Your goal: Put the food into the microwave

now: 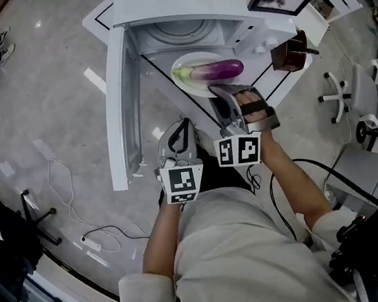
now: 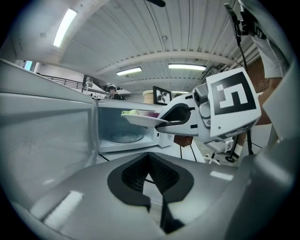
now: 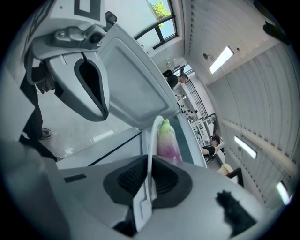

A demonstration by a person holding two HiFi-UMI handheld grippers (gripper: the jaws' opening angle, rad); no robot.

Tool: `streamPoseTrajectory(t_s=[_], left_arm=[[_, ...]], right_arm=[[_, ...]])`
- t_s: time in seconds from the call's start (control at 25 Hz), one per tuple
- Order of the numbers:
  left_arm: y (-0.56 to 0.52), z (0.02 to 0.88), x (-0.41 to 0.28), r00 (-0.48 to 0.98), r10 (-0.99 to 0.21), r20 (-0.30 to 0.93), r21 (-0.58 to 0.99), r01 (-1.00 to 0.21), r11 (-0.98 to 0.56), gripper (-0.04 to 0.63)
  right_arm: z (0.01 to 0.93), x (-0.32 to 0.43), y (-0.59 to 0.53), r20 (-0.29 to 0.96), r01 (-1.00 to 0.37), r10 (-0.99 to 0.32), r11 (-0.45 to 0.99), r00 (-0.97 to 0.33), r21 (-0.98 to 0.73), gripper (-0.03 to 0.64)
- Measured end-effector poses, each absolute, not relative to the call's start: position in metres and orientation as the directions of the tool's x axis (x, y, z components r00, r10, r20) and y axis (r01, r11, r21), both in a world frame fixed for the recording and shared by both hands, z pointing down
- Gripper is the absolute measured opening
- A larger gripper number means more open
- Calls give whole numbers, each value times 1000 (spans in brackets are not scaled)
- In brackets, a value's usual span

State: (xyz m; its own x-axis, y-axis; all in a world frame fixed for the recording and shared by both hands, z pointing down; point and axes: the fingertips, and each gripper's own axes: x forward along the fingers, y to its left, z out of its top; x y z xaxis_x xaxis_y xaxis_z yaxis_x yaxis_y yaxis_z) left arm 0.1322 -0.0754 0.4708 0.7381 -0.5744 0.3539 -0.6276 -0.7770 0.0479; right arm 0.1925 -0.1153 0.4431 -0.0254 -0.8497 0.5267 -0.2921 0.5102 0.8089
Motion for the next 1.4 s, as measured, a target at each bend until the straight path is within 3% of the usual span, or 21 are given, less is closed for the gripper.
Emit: streamPoseTrajectory(t_s=[0.64,1.4], left_arm=[[-117,500,133,626,-665,407,52,-742,-668,6],[-141,517,129,559,-693,455,41,-791,-611,6]], right_arm=[[494,219,-206,589,-252,-805,587,-77,769,34],[524,231,-287,629,-219,-775,625,-61,750,34]])
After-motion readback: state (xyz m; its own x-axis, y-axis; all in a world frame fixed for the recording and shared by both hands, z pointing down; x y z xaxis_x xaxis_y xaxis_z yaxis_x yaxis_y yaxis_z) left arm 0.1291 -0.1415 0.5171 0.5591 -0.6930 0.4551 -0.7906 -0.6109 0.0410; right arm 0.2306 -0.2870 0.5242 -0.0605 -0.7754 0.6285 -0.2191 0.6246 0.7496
